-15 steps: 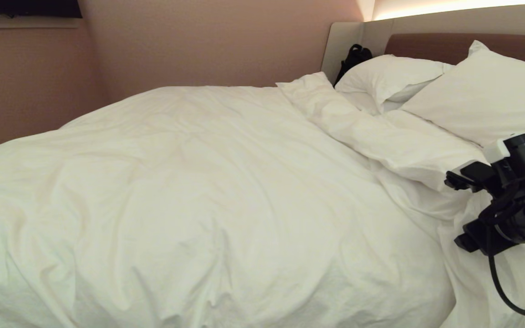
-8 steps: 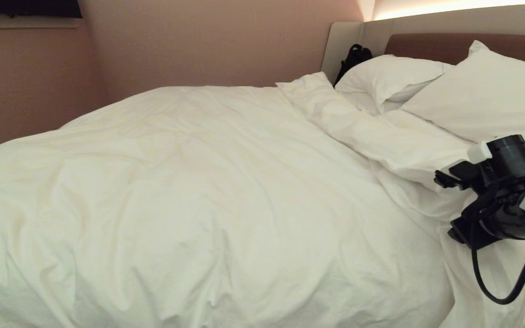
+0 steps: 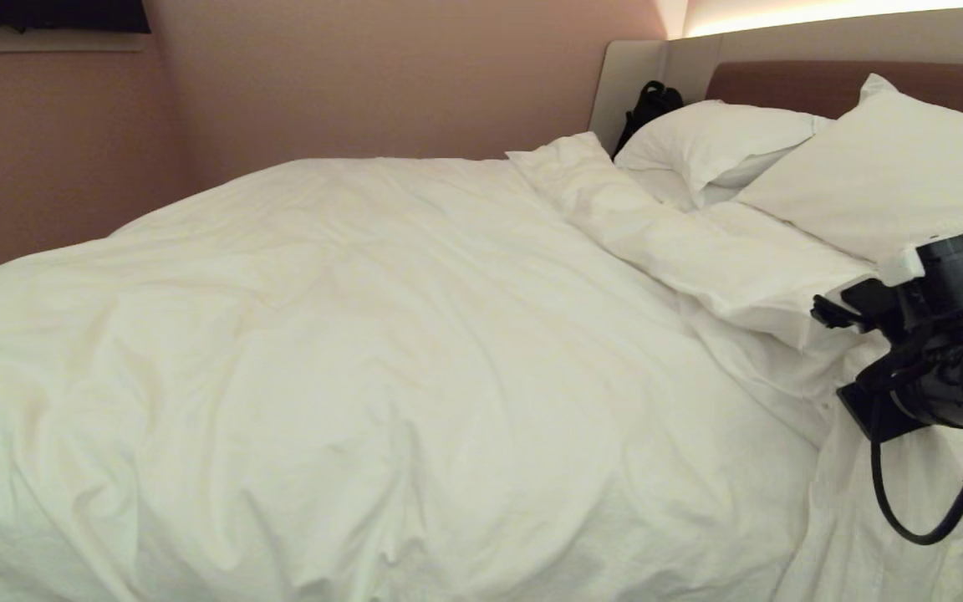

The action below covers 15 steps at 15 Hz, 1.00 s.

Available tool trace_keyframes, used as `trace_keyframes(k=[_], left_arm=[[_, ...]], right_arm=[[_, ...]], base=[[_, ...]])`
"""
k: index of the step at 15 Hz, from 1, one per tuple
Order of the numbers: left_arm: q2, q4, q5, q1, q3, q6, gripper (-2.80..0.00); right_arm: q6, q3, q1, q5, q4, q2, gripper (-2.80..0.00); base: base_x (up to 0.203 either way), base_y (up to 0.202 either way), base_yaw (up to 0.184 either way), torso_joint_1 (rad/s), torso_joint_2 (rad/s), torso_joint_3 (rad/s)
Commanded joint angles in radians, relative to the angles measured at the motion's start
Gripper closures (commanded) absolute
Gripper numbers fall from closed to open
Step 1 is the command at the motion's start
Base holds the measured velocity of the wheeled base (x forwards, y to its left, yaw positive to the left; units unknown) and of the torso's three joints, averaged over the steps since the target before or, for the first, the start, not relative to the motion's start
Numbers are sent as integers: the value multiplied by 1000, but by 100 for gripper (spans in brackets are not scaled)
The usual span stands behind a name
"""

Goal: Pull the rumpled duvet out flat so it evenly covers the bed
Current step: Flatten the corners of the folded blanket

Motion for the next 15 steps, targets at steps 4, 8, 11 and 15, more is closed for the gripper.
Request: trace_keyframes(k=[4,8,11,15], left_arm=[[0,-1,0,1,0,0,0],[0,0,0,0,0,0,0],[0,0,0,0,0,0,0],[0,0,0,0,0,0,0]], right_arm=[[-7,-32,-120,-12,-133,-34,0],[-8,-35,-145,-4,-169,-136,0],[-23,10,-64,9,-161,-272,0],[-27,58,113,11,-142,-342,0]], base=[[0,0,0,0,0,0],[0,0,0,0,0,0],[0,0,0,0,0,0],[0,0,0,0,0,0]])
